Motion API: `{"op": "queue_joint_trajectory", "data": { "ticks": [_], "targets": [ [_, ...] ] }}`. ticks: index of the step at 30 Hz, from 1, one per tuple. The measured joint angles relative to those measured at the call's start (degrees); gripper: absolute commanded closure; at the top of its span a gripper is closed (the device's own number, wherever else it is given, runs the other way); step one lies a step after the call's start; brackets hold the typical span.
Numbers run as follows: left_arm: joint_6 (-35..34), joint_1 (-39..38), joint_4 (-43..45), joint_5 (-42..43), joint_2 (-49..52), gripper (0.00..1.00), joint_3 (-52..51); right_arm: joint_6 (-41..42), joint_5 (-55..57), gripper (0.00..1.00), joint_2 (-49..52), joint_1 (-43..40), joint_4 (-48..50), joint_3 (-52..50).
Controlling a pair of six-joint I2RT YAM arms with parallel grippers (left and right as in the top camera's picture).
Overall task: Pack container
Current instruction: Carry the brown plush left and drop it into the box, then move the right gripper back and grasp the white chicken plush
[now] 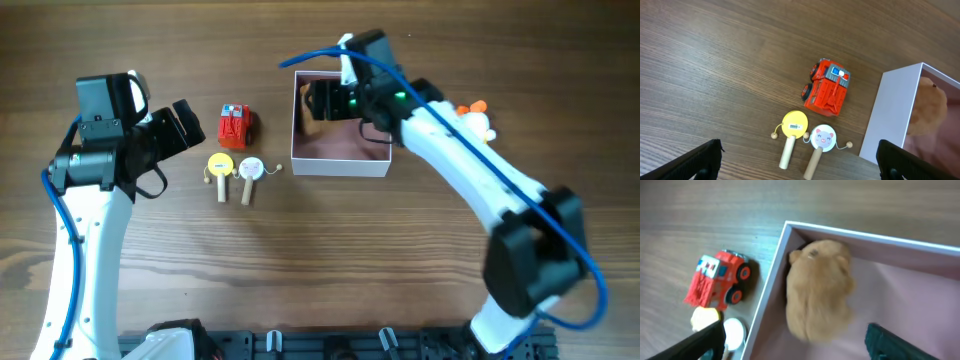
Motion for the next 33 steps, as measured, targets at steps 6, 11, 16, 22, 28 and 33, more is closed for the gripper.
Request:
{"op": "queue_joint_trajectory", "data": {
  "ticks": [6, 11, 16, 22, 28, 33],
  "targets": [
    [0.0, 0.0, -0.04, 0.0, 0.0, 0.0, 0.0, -3.28, 11.19, 0.01, -12.31, -6.6, -14.4, 0.61],
    [-0.02, 0.0, -0.02, 0.0, 0.0, 0.0, 0.0, -6.19, 15.5, 0.0, -13.03, -19.65, -19.37, 0.26],
    [-0.02, 0.0, -0.07, 0.0, 0.0, 0.0, 0.0, -9.55, 13.38, 0.02, -7.43, -29.57, -18.75, -2.49],
    [-0.02, 0.0, -0.02, 0.0, 0.0, 0.0, 0.0, -13.42, 6.58, 0.04, 3.48, -33.9, -19.04, -3.54],
    [-0.02, 0.0, -0.04, 0.02, 0.0, 0.0, 0.0, -14.97, 3.45, 0.53, 10.88, -33.14, -18.56, -3.78],
    [0.0, 0.0, -0.04, 0.0, 0.0, 0.0, 0.0, -14.56, 2.84, 0.78, 12.31, -33.0, -17.79, -3.78]
  ]
}}
